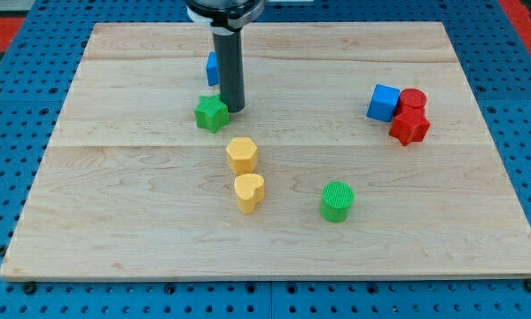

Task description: Place the hexagon below the green star

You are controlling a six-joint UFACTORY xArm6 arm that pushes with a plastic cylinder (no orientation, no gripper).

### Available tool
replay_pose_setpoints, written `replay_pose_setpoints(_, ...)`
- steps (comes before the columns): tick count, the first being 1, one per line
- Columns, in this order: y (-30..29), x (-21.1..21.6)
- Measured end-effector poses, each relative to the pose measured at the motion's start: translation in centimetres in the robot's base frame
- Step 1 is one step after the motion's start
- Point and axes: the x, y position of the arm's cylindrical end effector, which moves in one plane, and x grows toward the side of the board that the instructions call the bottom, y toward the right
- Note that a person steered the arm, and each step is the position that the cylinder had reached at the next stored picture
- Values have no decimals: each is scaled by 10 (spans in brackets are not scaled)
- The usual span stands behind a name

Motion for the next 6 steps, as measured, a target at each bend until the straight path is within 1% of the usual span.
replay_pose_setpoints(1, 34, 7)
replay_pose_setpoints(2, 35, 39)
replay_pose_setpoints(3, 59, 82)
replay_pose_setpoints(4, 93, 92)
replay_pose_setpoints(6, 13, 97)
